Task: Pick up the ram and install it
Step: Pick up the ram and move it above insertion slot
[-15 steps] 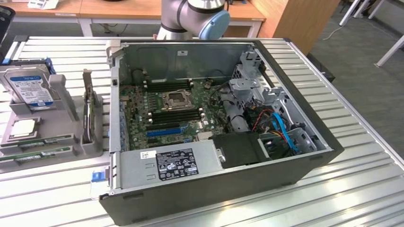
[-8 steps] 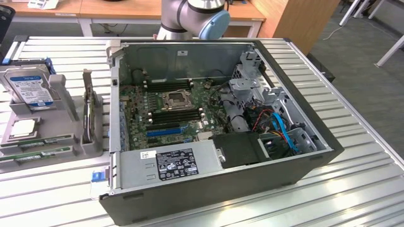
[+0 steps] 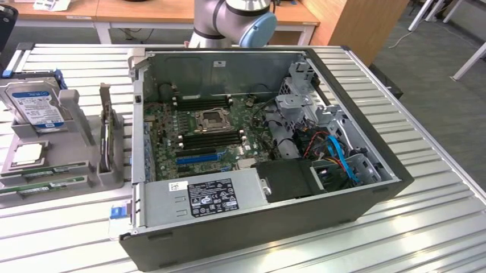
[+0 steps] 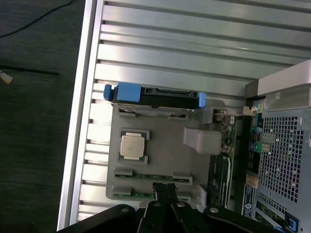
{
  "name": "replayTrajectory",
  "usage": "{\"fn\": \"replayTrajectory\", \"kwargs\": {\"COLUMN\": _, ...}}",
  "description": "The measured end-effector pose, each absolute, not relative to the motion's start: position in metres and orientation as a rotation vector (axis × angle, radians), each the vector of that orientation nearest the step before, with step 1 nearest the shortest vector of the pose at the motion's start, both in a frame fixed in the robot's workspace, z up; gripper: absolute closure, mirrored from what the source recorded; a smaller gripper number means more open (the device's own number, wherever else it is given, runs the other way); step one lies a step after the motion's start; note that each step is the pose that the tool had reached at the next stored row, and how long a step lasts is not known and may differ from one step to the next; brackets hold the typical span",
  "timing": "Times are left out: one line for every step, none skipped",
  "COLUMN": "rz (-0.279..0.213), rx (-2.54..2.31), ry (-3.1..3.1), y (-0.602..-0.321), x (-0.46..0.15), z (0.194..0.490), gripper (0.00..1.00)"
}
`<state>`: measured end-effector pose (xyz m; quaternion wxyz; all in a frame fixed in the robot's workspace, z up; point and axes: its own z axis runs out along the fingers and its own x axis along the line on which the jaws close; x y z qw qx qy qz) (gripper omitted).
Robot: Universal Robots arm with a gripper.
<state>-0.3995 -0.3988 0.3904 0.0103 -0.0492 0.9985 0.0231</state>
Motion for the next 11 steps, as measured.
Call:
{"fn": "replayTrajectory", "kwargs": {"rz": 0.072, "rx": -0.168, "ry": 3.116, "y": -0.3988, "x": -0.3995, "z": 0.3903, "gripper": 0.90}}
{"fn": "replayTrajectory", "kwargs": {"rz": 0.072, "rx": -0.183, "ry": 3.115, "y": -0.3988, "x": -0.3995, "z": 0.3904, "gripper": 0.90}}
{"fn": "replayTrajectory", "kwargs": {"rz": 0.072, "rx": -0.198, "ry": 3.115, "y": -0.3988, "x": -0.3995, "z": 0.3904, "gripper": 0.90}}
{"fn": "replayTrajectory", "kwargs": {"rz": 0.073, "rx": -0.213, "ry": 3.114, "y": -0.3988, "x": -0.3995, "z": 0.3904, "gripper": 0.90}}
{"fn": "replayTrajectory", "kwargs": {"rz": 0.073, "rx": -0.228, "ry": 3.113, "y": -0.3988, "x": -0.3995, "z": 0.3903, "gripper": 0.90}}
{"fn": "replayTrajectory", "kwargs": {"rz": 0.073, "rx": -0.244, "ry": 3.112, "y": -0.3988, "x": -0.3995, "z": 0.3904, "gripper": 0.90}}
{"fn": "replayTrajectory", "kwargs": {"rz": 0.073, "rx": -0.259, "ry": 3.111, "y": -0.3988, "x": -0.3995, "z": 0.3903, "gripper": 0.90}}
{"fn": "replayTrajectory", "kwargs": {"rz": 0.073, "rx": -0.275, "ry": 3.110, "y": -0.3988, "x": -0.3995, "z": 0.3904, "gripper": 0.90}}
{"fn": "replayTrajectory", "kwargs": {"rz": 0.073, "rx": -0.290, "ry": 3.109, "y": -0.3988, "x": -0.3995, "z": 0.3904, "gripper": 0.90}}
{"fn": "replayTrajectory", "kwargs": {"rz": 0.073, "rx": -0.306, "ry": 3.107, "y": -0.3988, "x": -0.3995, "z": 0.3904, "gripper": 0.90}}
{"fn": "replayTrajectory", "kwargs": {"rz": 0.074, "rx": -0.321, "ry": 3.106, "y": -0.3988, "x": -0.3995, "z": 0.3904, "gripper": 0.90}}
